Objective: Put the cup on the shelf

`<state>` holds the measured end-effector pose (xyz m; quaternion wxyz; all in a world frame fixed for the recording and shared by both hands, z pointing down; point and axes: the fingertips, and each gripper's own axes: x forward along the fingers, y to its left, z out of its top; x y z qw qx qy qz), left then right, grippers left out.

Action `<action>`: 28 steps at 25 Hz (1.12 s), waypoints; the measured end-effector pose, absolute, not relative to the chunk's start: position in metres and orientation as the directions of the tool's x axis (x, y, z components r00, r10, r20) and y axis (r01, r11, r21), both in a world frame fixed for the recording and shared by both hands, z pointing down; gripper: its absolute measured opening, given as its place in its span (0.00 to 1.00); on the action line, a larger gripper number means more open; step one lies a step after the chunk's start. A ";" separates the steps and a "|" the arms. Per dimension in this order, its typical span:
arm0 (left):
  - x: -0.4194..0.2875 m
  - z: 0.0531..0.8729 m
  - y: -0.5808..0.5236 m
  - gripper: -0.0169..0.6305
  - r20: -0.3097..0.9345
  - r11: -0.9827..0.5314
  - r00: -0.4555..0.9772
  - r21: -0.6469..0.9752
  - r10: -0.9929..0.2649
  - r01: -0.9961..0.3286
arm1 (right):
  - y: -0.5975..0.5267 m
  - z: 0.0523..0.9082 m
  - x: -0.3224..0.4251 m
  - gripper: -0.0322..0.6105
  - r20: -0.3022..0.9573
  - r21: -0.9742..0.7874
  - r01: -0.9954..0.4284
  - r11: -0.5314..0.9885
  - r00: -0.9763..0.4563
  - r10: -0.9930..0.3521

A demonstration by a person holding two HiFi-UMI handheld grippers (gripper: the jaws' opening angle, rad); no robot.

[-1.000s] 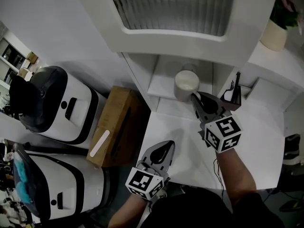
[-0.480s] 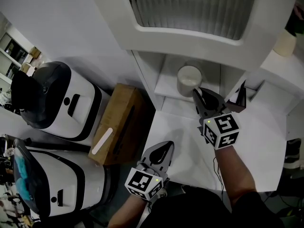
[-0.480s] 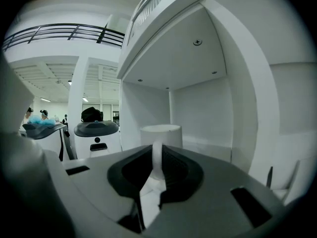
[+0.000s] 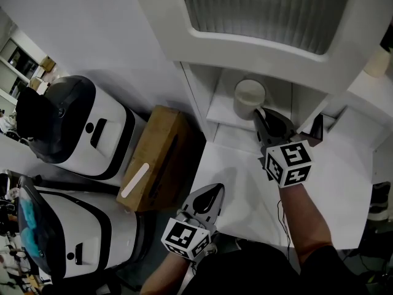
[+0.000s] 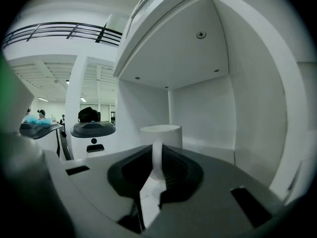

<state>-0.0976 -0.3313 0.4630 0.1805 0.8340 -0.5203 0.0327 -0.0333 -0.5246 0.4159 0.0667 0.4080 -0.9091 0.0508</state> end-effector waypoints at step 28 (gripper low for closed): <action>-0.121 0.457 -0.294 0.03 0.232 -0.373 0.435 0.269 -0.870 -0.888 | -0.511 0.417 -0.032 0.19 0.159 -0.047 -0.784 0.619 -0.618 -0.770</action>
